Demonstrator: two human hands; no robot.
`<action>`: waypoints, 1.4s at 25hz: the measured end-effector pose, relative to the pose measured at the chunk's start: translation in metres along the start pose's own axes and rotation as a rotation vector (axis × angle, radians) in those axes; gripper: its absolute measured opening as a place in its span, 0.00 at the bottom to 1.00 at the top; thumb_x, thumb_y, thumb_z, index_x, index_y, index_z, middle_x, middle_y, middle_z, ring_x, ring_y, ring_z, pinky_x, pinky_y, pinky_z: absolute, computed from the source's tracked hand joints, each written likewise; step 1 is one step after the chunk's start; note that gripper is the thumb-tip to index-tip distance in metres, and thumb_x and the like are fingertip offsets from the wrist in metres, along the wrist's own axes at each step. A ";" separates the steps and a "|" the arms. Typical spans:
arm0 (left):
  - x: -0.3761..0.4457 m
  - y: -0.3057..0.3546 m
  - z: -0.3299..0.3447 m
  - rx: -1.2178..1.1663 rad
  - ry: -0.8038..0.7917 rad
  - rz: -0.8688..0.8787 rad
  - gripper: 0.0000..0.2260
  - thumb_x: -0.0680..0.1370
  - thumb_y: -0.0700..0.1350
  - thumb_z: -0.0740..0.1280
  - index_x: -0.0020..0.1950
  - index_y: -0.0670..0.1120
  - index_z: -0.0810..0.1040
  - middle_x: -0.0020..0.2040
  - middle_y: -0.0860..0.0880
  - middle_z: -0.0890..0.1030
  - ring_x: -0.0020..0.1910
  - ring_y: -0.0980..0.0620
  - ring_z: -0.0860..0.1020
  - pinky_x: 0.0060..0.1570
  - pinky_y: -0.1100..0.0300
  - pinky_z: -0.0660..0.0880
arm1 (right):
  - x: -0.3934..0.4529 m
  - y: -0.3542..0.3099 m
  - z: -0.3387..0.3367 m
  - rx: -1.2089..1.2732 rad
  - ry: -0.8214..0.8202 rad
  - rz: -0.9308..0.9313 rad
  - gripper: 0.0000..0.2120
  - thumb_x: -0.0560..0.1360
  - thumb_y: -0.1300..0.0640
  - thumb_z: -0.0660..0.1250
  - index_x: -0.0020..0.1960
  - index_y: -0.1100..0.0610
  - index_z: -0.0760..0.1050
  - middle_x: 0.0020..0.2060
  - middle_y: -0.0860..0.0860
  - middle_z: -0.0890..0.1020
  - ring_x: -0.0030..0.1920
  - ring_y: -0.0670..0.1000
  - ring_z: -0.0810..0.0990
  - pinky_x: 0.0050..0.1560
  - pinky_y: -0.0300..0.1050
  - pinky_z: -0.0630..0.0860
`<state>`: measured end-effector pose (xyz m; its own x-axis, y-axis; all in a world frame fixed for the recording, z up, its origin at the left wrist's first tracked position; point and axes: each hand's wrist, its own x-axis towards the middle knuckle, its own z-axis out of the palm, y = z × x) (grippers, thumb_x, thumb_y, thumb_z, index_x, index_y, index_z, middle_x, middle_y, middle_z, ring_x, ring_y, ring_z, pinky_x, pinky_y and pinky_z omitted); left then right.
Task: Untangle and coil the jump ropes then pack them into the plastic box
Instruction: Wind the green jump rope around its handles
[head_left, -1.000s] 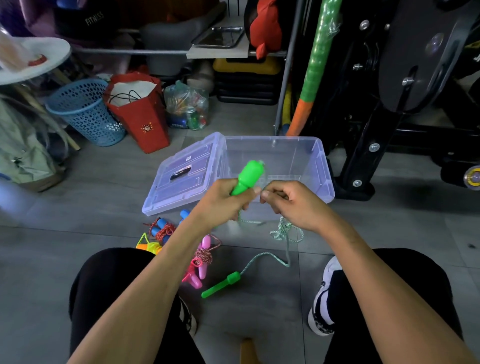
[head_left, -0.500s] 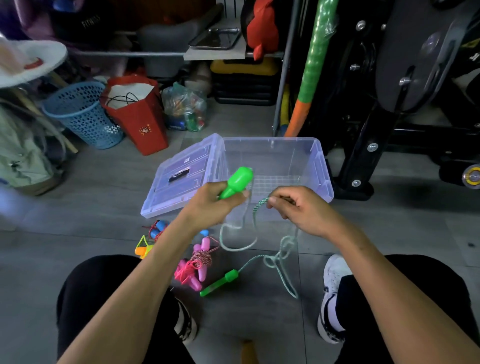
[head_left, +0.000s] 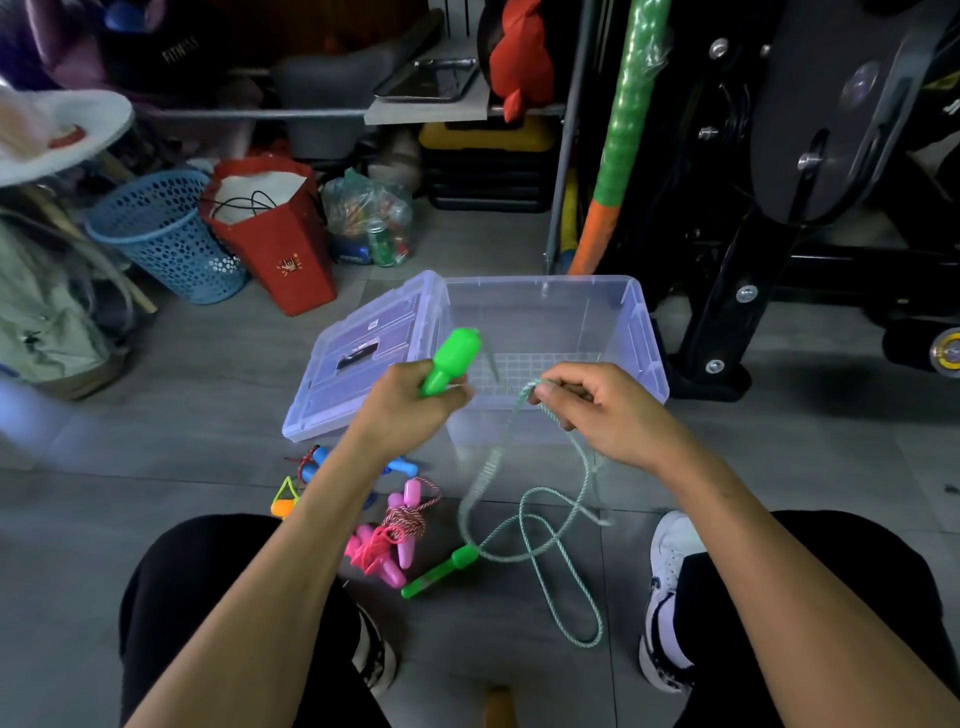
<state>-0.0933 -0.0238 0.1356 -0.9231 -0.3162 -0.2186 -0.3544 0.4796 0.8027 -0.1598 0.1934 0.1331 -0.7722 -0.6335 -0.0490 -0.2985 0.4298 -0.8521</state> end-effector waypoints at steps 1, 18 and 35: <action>-0.005 0.006 0.008 -0.052 -0.078 0.012 0.11 0.76 0.49 0.70 0.37 0.45 0.77 0.26 0.53 0.70 0.26 0.54 0.68 0.30 0.63 0.68 | 0.000 -0.001 0.002 -0.010 -0.030 -0.028 0.11 0.80 0.51 0.62 0.43 0.52 0.78 0.29 0.51 0.75 0.31 0.50 0.73 0.34 0.47 0.71; -0.015 0.027 0.023 -0.168 -0.296 0.040 0.09 0.78 0.49 0.68 0.39 0.47 0.78 0.23 0.58 0.73 0.23 0.55 0.68 0.26 0.65 0.67 | 0.001 -0.004 0.003 -0.028 -0.048 -0.017 0.09 0.79 0.54 0.65 0.43 0.54 0.80 0.28 0.47 0.76 0.28 0.42 0.70 0.32 0.37 0.67; 0.005 0.020 0.007 -0.438 -0.073 0.082 0.02 0.78 0.40 0.68 0.46 0.43 0.79 0.46 0.52 0.86 0.25 0.53 0.67 0.30 0.59 0.69 | 0.002 -0.002 -0.003 -0.043 0.015 0.045 0.15 0.82 0.52 0.60 0.40 0.53 0.78 0.32 0.49 0.79 0.33 0.47 0.76 0.36 0.43 0.72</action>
<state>-0.1064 -0.0105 0.1465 -0.9592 -0.2255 -0.1706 -0.1978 0.1037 0.9747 -0.1629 0.1930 0.1361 -0.7937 -0.6033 -0.0780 -0.2870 0.4845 -0.8264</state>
